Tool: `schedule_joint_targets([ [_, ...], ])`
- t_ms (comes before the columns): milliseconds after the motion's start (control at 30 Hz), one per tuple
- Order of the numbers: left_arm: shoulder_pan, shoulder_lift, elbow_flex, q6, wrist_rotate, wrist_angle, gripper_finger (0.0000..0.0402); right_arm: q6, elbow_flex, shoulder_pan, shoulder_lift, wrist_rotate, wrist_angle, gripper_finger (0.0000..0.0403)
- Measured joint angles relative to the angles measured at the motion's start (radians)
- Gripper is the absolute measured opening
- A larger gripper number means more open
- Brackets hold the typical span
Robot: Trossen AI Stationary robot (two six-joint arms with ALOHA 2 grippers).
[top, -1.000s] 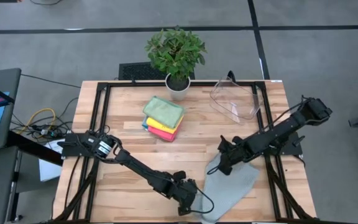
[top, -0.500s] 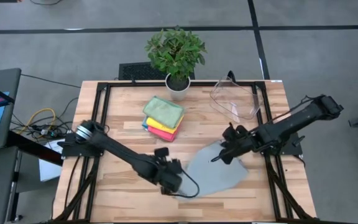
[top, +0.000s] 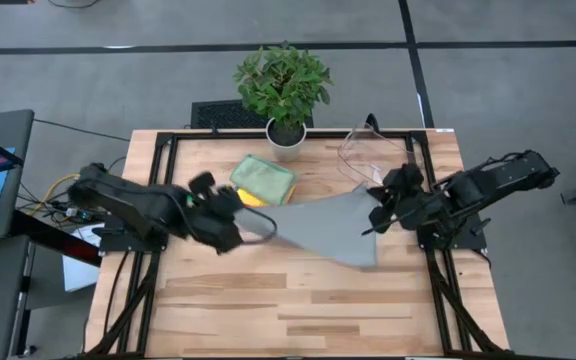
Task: Fold microfiber towels
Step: Fold the gray microfiber towel
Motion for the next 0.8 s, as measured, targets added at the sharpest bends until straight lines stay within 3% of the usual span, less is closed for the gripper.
schedule_joint_targets([
  [167,0.073,-0.049,0.038,0.049,0.016,-0.114,0.0000,-0.071,0.072,-0.026,0.002,0.081,0.001,0.0008],
  [367,0.100,-0.058,0.161,0.076,0.030,-0.094,0.0000,-0.083,0.139,-0.031,0.001,0.073,-0.015,0.0008],
  [433,0.095,-0.057,0.160,0.067,0.079,-0.023,0.0000,-0.078,0.144,-0.015,0.001,0.057,-0.014,0.0008],
  [633,0.039,-0.041,-0.032,0.204,0.144,0.366,0.0016,-0.024,0.144,0.014,0.032,0.044,-0.057,0.0008],
  [800,0.051,0.017,-0.209,0.317,0.161,0.578,0.0065,-0.023,0.143,0.020,0.084,0.011,-0.063,0.0008],
])
